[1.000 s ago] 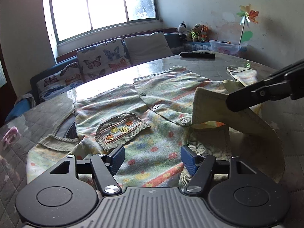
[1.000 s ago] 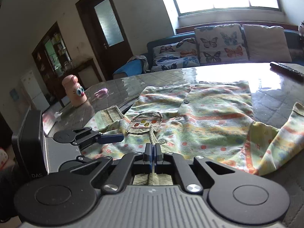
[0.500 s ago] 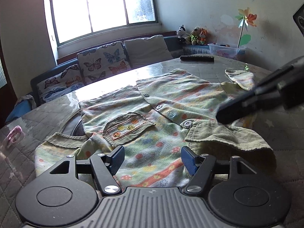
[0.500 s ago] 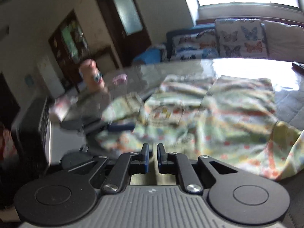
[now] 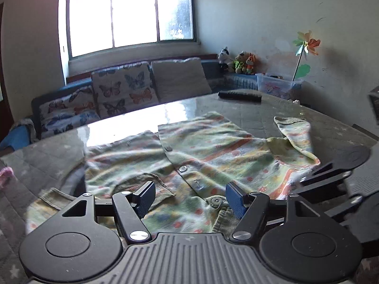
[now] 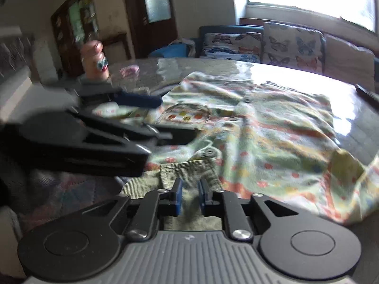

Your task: Fold clothes

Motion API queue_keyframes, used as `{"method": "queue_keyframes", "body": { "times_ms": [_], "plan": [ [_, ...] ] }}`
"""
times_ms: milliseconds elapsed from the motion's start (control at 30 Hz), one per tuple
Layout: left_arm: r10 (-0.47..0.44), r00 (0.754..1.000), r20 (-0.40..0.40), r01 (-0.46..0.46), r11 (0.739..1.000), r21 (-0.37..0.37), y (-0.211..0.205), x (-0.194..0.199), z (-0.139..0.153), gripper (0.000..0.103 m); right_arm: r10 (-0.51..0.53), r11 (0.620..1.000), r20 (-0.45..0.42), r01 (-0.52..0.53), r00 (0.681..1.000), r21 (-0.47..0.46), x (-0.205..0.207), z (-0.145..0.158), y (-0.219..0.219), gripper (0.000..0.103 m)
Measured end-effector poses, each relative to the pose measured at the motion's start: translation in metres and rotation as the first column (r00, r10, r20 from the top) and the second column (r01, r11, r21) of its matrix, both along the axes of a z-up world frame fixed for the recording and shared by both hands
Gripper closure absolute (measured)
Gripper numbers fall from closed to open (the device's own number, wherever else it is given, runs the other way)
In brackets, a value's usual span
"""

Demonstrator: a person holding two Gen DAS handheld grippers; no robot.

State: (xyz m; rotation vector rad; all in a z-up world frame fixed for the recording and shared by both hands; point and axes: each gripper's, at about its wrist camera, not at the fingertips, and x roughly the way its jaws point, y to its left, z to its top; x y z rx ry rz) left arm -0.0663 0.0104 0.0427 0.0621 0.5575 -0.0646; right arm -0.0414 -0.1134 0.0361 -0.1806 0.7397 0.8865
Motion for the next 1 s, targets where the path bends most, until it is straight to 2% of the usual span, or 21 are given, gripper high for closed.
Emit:
{"method": "queue_keyframes", "body": {
  "times_ms": [167,200,333,400,600,733,833,867,900,933,1000],
  "plan": [
    [-0.016,0.999,-0.047,0.016,1.0,0.016,-0.01,0.005,-0.018,0.034,-0.18,0.983,0.035,0.179,0.983,0.046,0.021,0.018,-0.047,0.075],
    [-0.023,0.998,-0.052,0.024,0.999,0.024,-0.013,0.004,-0.021,0.034,-0.235,0.972,0.054,0.233,0.971,0.039,0.031,0.02,-0.055,0.069],
    [-0.047,0.997,-0.057,0.051,0.997,0.056,-0.022,-0.002,-0.027,0.034,-0.375,0.927,0.108,0.375,0.921,0.017,0.069,0.022,-0.077,0.068],
    [-0.049,0.997,-0.052,0.052,0.997,0.065,-0.025,-0.003,-0.028,0.034,-0.453,0.89,0.12,0.455,0.884,0.009,0.104,0.019,-0.09,0.067],
    [-0.051,0.997,-0.057,0.054,0.997,0.055,-0.023,-0.002,-0.028,0.034,-0.568,0.814,0.132,0.578,0.812,-0.051,0.172,0.002,-0.105,0.067],
    [-0.052,0.997,-0.062,0.054,0.998,0.043,-0.022,-0.001,-0.028,0.034,-0.595,0.788,0.132,0.608,0.793,-0.099,0.196,-0.013,-0.104,0.068],
    [-0.053,0.997,-0.064,0.055,0.998,0.039,-0.022,0.0,-0.028,0.034,-0.598,0.779,0.143,0.614,0.788,-0.126,0.207,-0.021,-0.101,0.07],
    [-0.053,0.997,-0.064,0.055,0.998,0.038,-0.022,0.0,-0.028,0.034,-0.601,0.775,0.149,0.618,0.785,-0.13,0.208,-0.022,-0.1,0.076],
    [-0.052,0.997,-0.065,0.055,0.998,0.037,-0.022,0.0,-0.028,0.034,-0.611,0.766,0.155,0.63,0.776,-0.132,0.208,-0.022,-0.1,0.088],
    [-0.052,0.997,-0.065,0.055,0.998,0.036,-0.022,0.0,-0.028,0.033,-0.623,0.755,0.159,0.642,0.766,-0.133,0.208,-0.021,-0.102,0.094],
    [-0.051,0.997,-0.066,0.054,0.998,0.032,-0.021,0.001,-0.028,0.033,-0.638,0.746,0.158,0.655,0.754,-0.114,0.204,-0.017,-0.109,0.099]
  ]
}}
